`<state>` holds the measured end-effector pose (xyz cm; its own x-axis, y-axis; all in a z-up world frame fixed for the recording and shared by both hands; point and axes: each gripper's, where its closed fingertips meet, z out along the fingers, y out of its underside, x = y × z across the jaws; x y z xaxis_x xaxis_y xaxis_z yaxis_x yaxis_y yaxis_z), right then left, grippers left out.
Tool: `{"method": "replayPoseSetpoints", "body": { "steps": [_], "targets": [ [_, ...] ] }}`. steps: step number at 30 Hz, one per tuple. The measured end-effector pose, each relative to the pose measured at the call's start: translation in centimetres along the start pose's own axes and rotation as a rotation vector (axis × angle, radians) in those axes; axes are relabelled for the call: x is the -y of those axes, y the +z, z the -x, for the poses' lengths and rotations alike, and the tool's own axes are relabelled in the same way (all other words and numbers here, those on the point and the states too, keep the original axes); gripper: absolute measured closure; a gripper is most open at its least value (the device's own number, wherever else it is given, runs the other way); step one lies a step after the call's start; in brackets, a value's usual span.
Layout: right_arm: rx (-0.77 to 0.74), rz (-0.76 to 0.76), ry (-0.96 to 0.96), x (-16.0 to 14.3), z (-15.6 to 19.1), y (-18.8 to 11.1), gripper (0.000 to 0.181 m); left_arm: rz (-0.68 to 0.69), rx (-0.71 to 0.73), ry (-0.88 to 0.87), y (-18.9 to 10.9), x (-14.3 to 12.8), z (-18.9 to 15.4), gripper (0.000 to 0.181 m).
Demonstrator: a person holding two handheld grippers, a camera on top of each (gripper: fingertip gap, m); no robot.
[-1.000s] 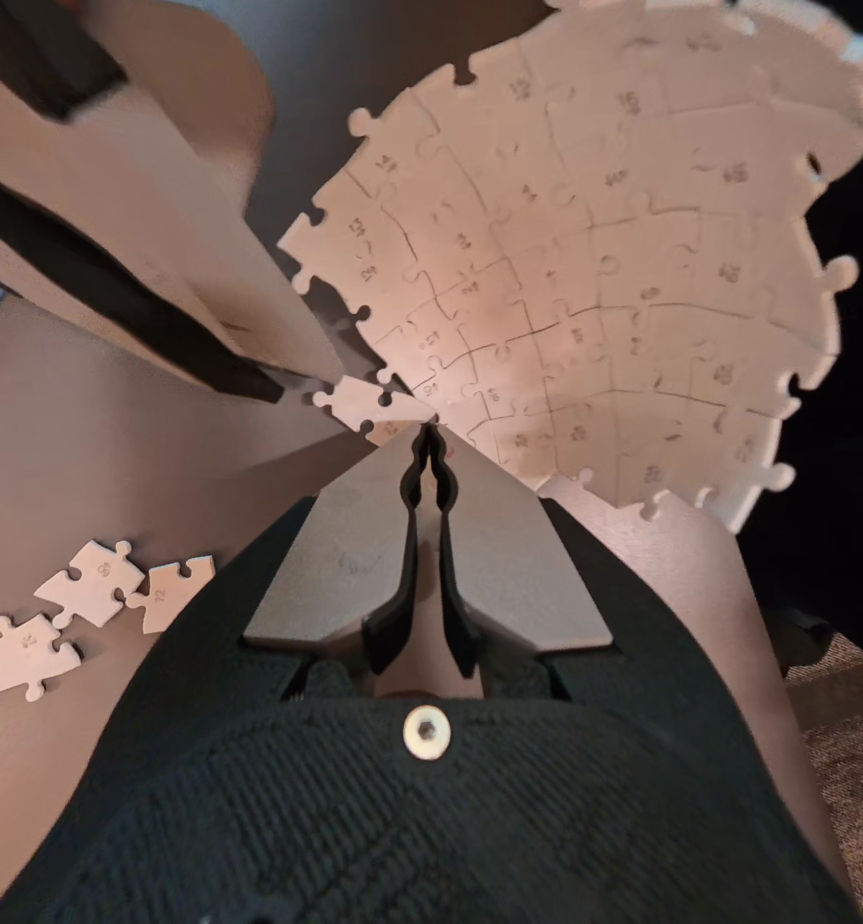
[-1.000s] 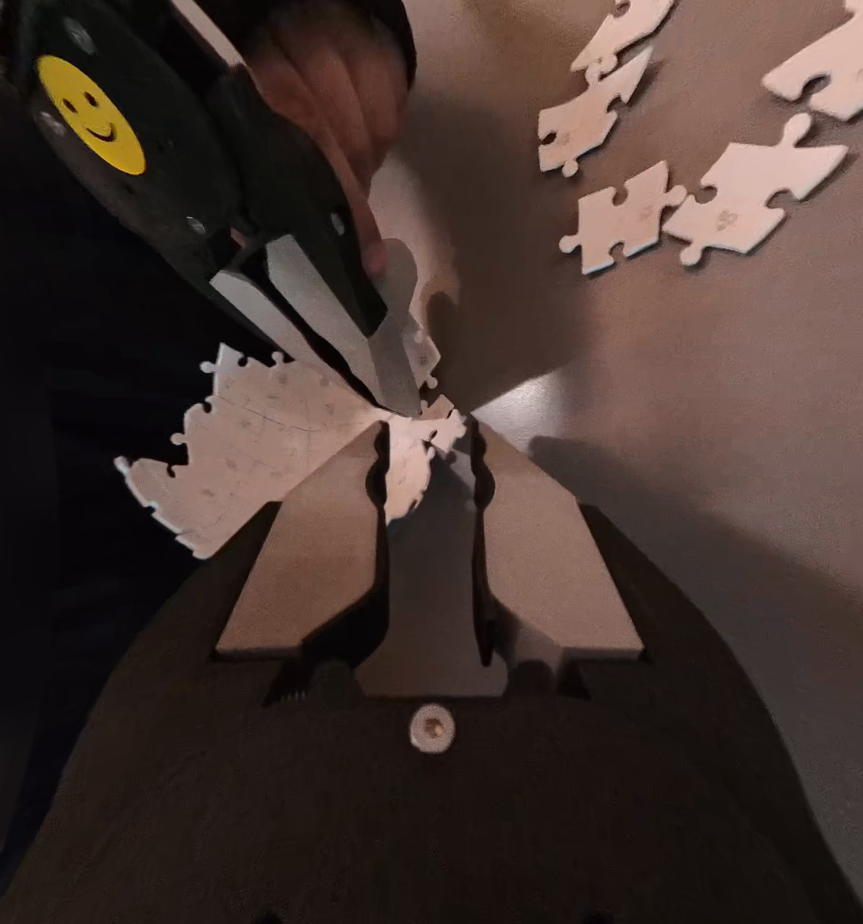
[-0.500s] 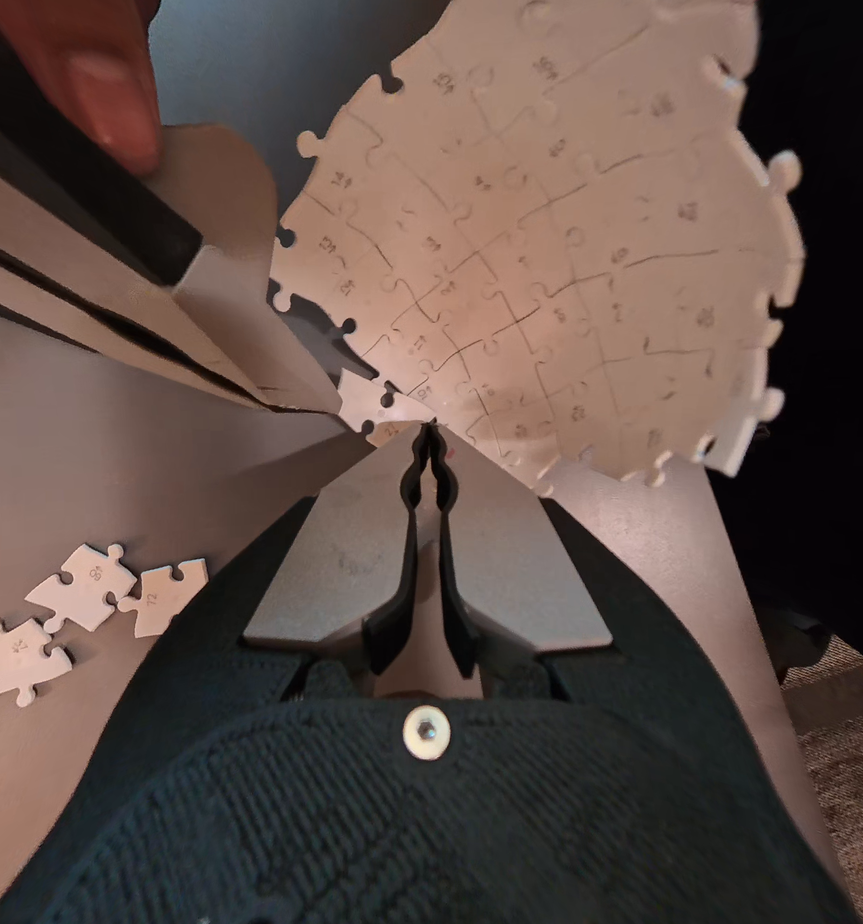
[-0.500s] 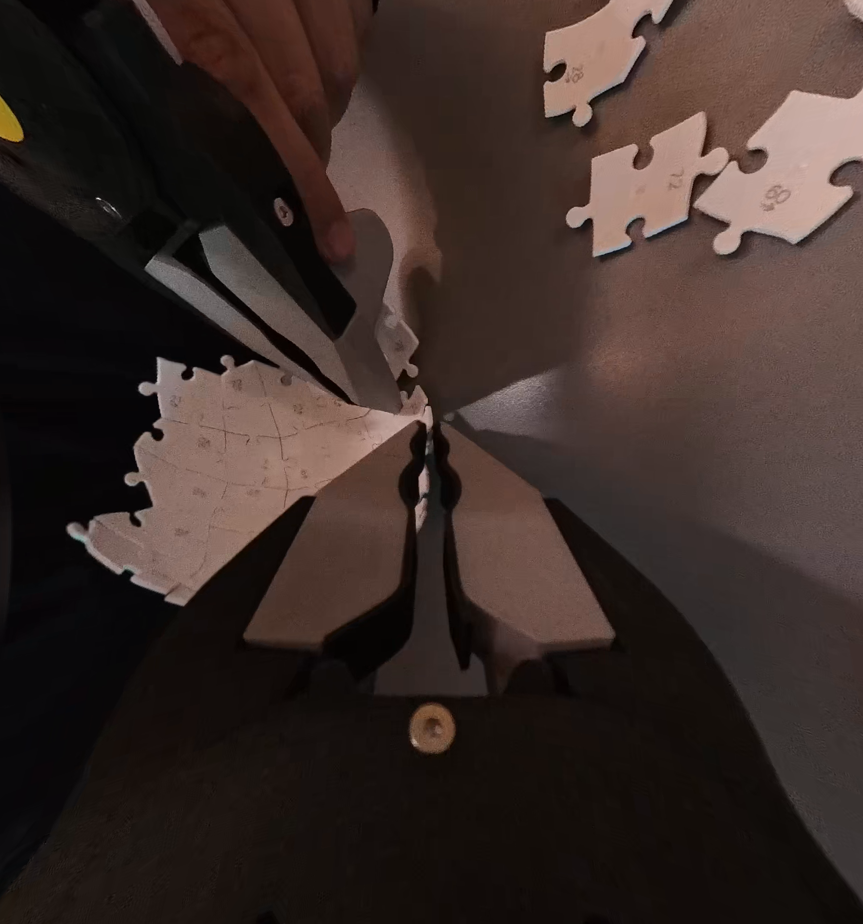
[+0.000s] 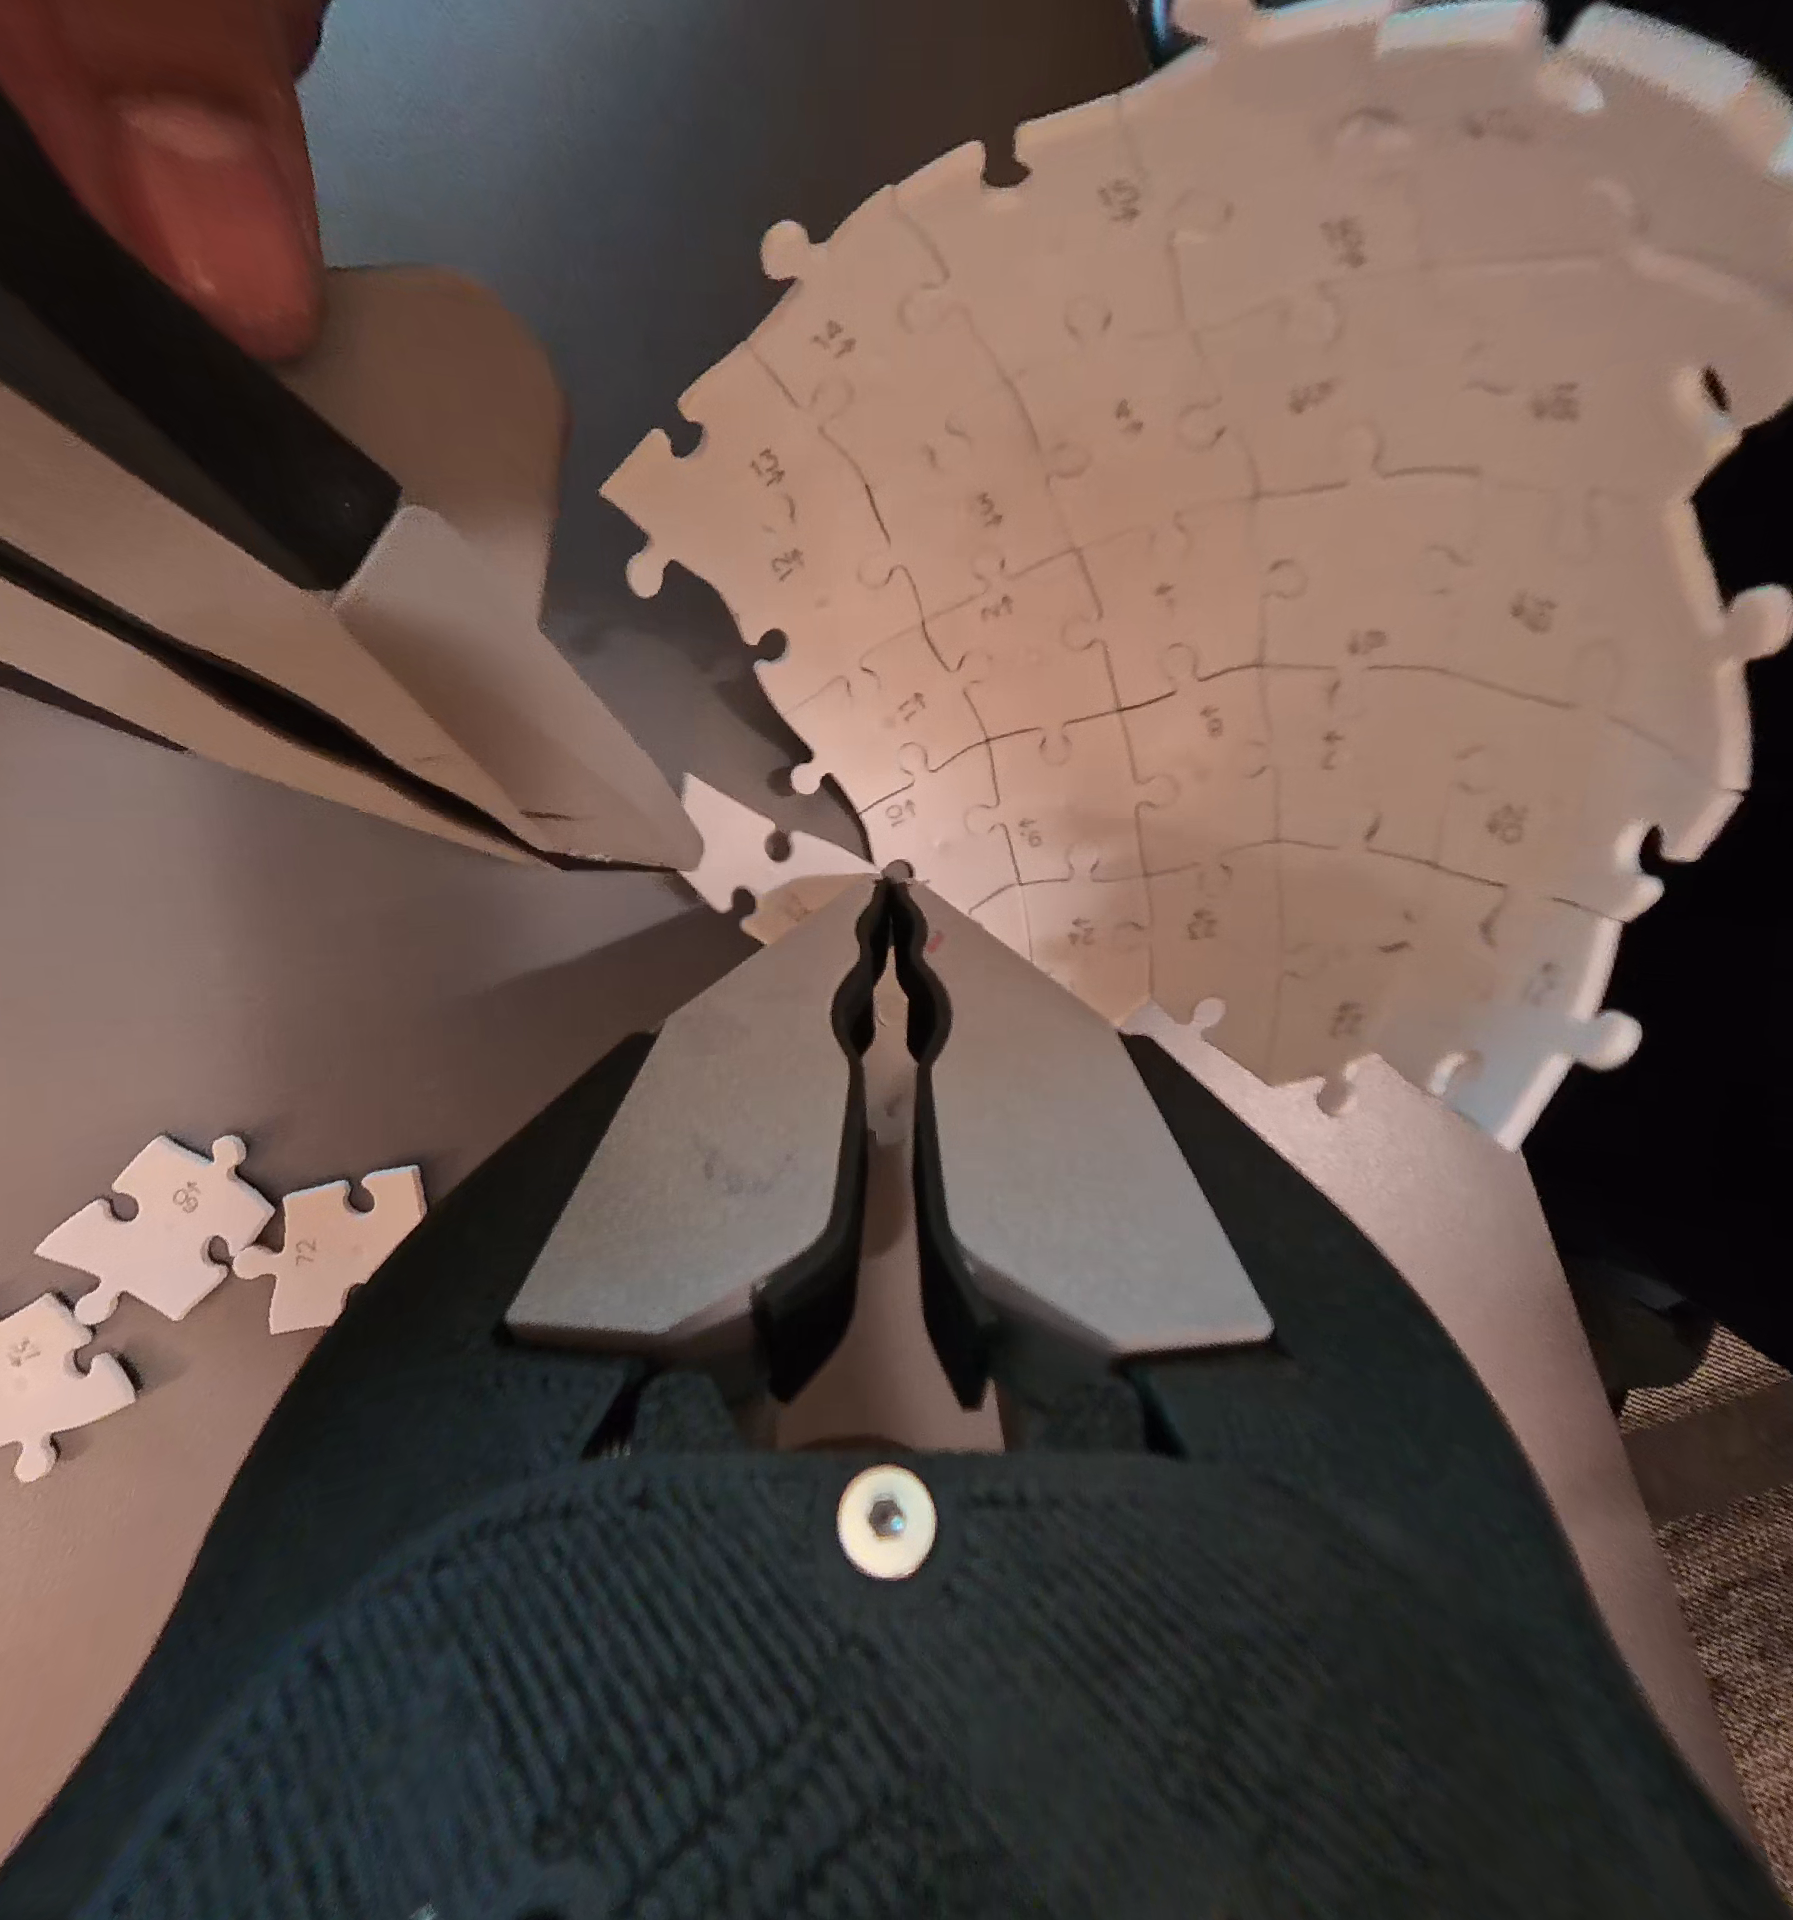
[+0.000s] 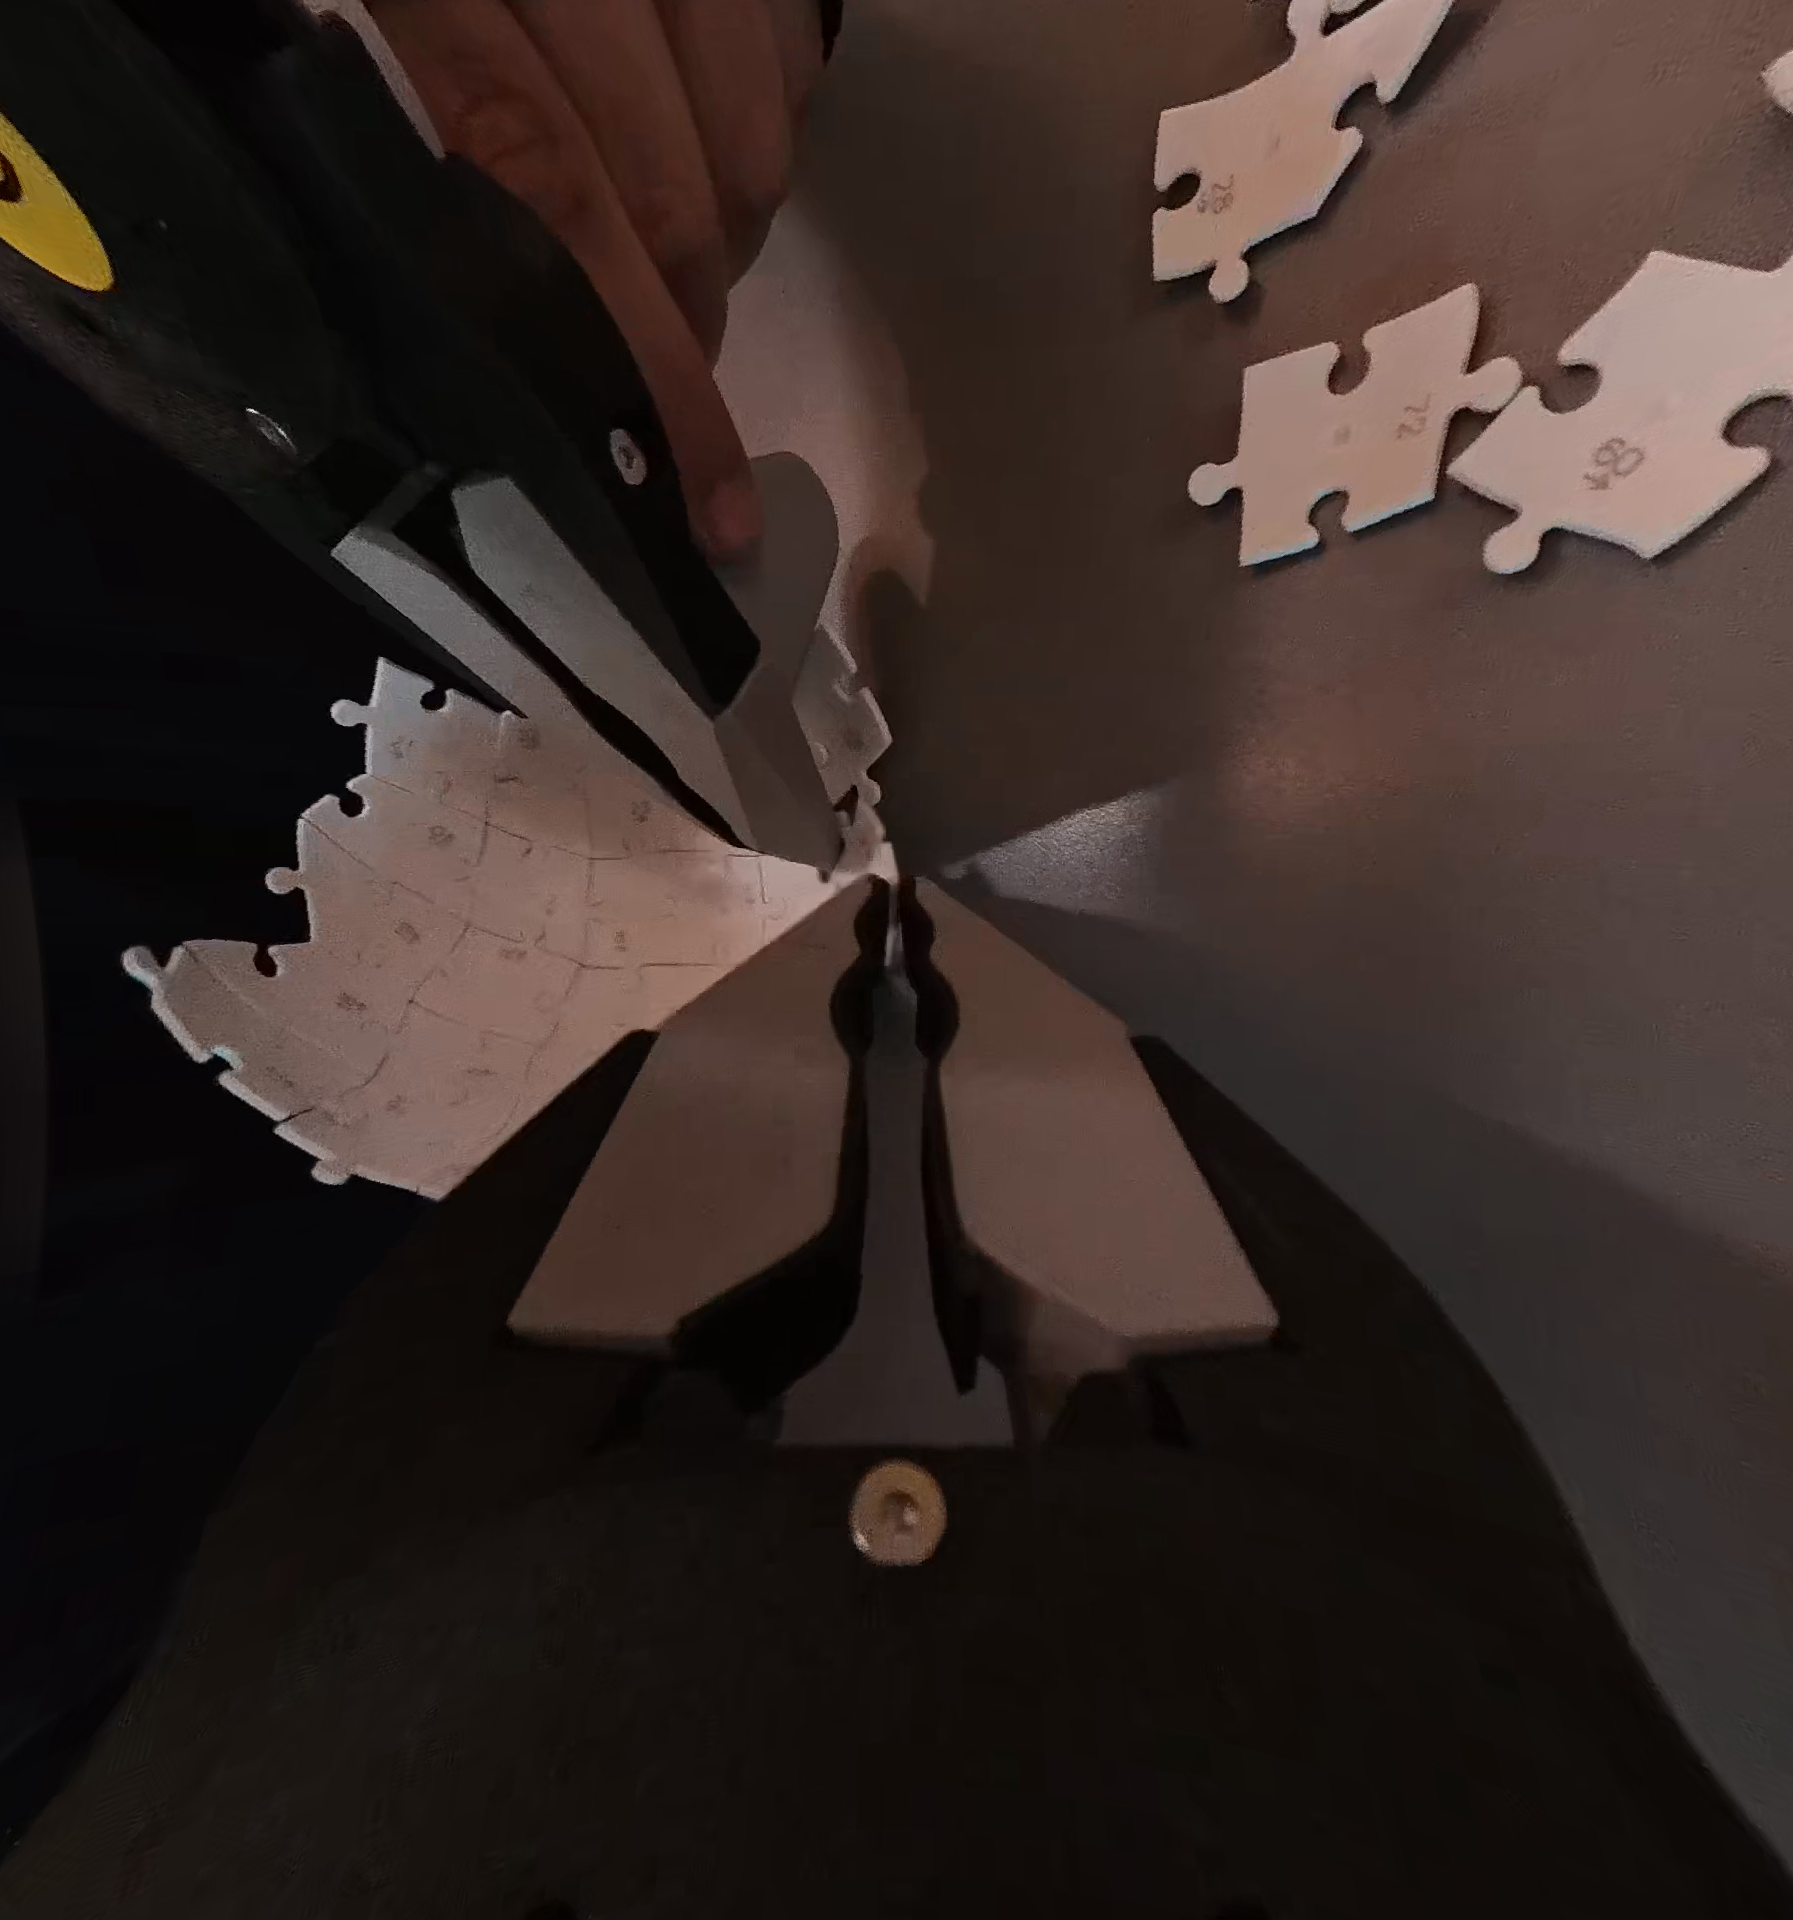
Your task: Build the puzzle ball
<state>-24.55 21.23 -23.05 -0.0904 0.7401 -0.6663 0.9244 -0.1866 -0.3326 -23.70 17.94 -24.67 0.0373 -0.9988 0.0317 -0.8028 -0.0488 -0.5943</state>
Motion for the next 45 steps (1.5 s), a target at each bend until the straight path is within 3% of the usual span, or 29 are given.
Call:
{"method": "replayPoseSetpoints", "body": {
  "steps": [14,27,34,45],
  "targets": [
    [-0.043,-0.022,-0.032,-0.3,-0.4,-0.5,0.181,-0.011,0.019,0.016,-0.7,0.1,0.1,0.181],
    [-0.076,-0.178,-0.077,0.7,-0.9,-2.3,0.181,-0.010,0.059,0.065,-1.1,0.0,-0.3,0.181],
    [-0.080,-0.248,-0.072,1.0,-1.4,-3.5,0.181,-0.141,0.031,0.054,-3.3,2.0,-1.3,0.181],
    [-0.087,-0.265,-0.067,0.9,-1.8,-3.9,0.181,-0.200,0.112,0.157,-5.5,3.8,-3.1,0.181]
  ]
}}
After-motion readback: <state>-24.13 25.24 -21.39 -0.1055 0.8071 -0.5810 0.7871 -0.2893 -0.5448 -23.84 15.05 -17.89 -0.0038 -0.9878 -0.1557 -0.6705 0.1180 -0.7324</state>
